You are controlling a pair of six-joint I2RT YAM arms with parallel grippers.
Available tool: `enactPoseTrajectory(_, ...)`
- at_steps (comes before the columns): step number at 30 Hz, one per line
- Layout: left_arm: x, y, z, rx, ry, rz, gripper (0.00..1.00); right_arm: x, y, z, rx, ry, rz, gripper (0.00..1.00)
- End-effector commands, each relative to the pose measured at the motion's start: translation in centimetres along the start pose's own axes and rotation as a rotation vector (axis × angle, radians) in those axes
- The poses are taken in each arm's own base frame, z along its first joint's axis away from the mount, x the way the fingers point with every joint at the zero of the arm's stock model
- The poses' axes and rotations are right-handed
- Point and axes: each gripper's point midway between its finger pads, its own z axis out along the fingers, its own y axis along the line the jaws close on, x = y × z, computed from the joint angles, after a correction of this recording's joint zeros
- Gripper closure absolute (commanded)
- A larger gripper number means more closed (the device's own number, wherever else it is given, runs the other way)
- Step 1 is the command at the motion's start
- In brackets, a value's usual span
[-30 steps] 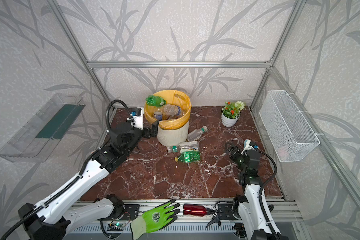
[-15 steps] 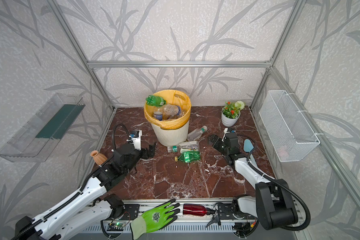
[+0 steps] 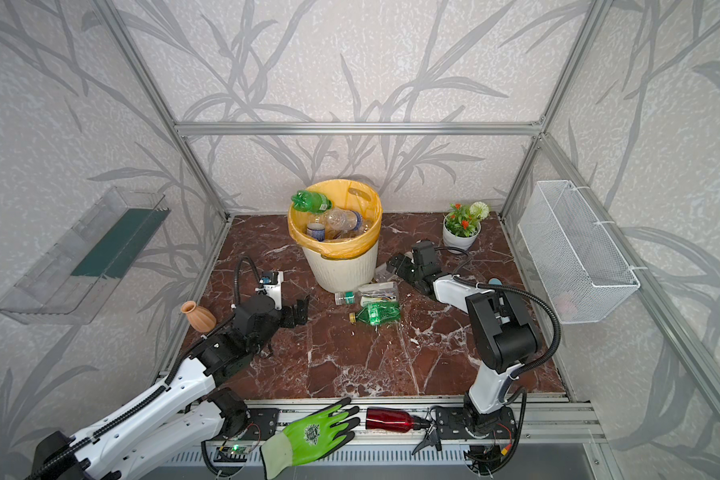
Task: Throw the plastic bottles in the bin
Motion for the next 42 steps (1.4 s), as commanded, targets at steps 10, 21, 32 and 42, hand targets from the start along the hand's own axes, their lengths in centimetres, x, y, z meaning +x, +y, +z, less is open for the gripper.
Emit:
enactPoseTrajectory(10, 0.1, 1.6, -0.3, -0.083, -0.007, -0.012, 0.01, 0.0, -2.3, 3.3, 0.271, 0.117, -0.148, 0.03)
enactPoseTrajectory(21, 0.0, 1.8, -0.2, -0.101, -0.005, 0.003, 0.01, -0.2, -5.2, 3.5, 0.353, 0.185, -0.218, 0.21)
enactPoseTrajectory(32, 0.2, 2.0, -0.2, -0.11, -0.002, -0.002, 0.01, -1.3, -6.8, 1.3, 0.327, 0.15, -0.259, 0.5)
enactPoseTrajectory(42, 0.2, 3.2, -0.5, -0.166, -0.019, -0.057, 0.01, -4.5, -1.5, -5.2, 0.123, -0.113, -0.332, 0.51)
